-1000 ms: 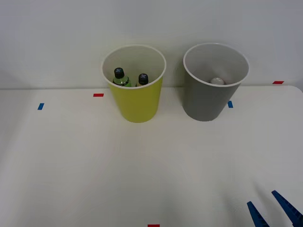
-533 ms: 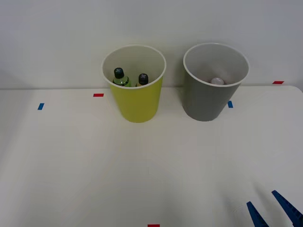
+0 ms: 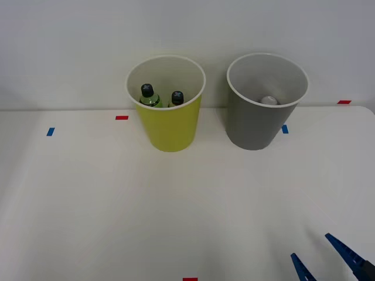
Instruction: Put cans in the gray bin, plastic bottles in the light green bin
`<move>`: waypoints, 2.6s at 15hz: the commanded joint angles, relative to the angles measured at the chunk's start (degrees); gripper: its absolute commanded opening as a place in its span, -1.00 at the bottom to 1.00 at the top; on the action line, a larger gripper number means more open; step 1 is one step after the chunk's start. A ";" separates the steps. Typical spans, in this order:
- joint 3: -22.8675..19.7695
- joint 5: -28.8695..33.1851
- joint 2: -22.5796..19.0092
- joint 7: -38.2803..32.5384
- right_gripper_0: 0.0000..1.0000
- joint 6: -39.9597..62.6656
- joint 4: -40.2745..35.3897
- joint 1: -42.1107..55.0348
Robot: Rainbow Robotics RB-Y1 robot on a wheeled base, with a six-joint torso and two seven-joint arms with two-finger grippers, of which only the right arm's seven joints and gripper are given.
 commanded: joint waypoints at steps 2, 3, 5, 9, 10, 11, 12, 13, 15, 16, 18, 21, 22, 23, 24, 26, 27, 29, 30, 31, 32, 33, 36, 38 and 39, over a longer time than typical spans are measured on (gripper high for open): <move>-0.49 0.69 0.91 0.93 1.00 0.02 -0.53 1.28; -0.84 0.69 0.91 1.10 1.00 0.02 -0.80 1.63; -1.81 2.27 1.00 1.10 1.00 0.02 -0.80 1.45; -1.81 2.27 1.00 1.10 1.00 0.02 -0.80 1.45; -1.63 2.36 1.00 1.10 1.00 0.02 -0.80 1.54; -1.46 2.36 1.00 0.84 1.00 0.02 -0.80 1.63; -1.19 2.27 1.00 0.75 1.00 0.02 -0.80 1.81; -0.67 2.27 1.00 0.31 1.00 0.02 -0.80 1.98; 0.21 2.09 1.27 0.22 1.00 0.02 -0.80 2.33; 0.65 2.09 1.44 0.40 1.00 0.02 -0.80 2.33; 1.62 1.83 2.32 0.93 1.00 0.02 -0.80 2.33; 1.79 1.57 2.85 1.80 1.00 0.02 -0.80 2.07; 1.62 1.57 2.85 1.80 1.00 0.02 -0.80 2.07; 1.53 1.48 2.76 1.89 1.00 0.02 -0.80 2.07; 1.44 1.48 2.67 1.98 1.00 0.02 -0.80 2.16; 1.44 1.39 2.58 2.16 1.00 0.02 -0.80 2.24; 1.44 0.95 2.50 2.33 1.00 -0.16 -0.80 2.16; 1.44 0.95 2.50 2.33 1.00 -0.16 -0.80 2.16; 1.44 0.95 2.50 2.33 1.00 -0.16 -0.80 2.16; 1.44 0.95 2.50 2.33 1.00 -0.16 -0.80 2.16; 1.44 0.95 2.50 2.33 1.00 -0.16 -0.80 2.16; 1.44 0.95 2.50 2.33 1.00 -0.16 -0.80 2.16; 1.44 0.95 2.50 2.33 1.00 -0.16 -0.80 2.16; 1.44 0.95 2.50 2.33 1.00 -0.16 -0.80 2.16; 1.44 0.95 2.50 2.33 1.00 -0.16 -0.80 2.16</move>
